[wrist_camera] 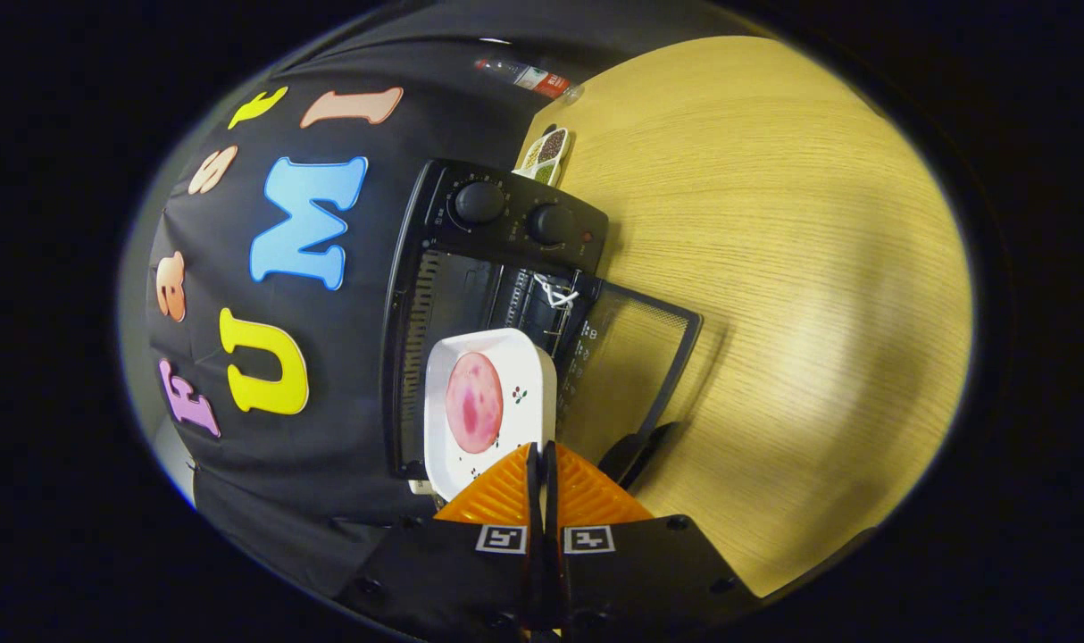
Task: Open the toaster oven, put the food inside, and close the toaster oven door.
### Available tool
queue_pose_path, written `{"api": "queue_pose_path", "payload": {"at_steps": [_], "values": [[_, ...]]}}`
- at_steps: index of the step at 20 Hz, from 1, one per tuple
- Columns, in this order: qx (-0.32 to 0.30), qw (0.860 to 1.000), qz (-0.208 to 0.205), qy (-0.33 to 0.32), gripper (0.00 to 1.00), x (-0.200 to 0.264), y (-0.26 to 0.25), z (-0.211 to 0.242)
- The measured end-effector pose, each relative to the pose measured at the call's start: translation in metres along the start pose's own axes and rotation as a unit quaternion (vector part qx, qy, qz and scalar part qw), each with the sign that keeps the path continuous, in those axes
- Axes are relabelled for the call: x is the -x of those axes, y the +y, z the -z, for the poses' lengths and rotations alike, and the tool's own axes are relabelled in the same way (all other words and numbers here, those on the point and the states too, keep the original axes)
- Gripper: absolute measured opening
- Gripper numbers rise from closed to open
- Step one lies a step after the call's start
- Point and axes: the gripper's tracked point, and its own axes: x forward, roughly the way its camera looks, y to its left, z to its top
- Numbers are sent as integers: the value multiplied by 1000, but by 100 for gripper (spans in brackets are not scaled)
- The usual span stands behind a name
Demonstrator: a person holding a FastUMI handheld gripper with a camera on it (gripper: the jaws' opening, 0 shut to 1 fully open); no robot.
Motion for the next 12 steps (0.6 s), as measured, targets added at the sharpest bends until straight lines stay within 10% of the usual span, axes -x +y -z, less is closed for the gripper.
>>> {"api": "queue_pose_path", "payload": {"at_steps": [12], "values": [[-35, 998, 35, -36, 1, -83, 21, 5]]}}
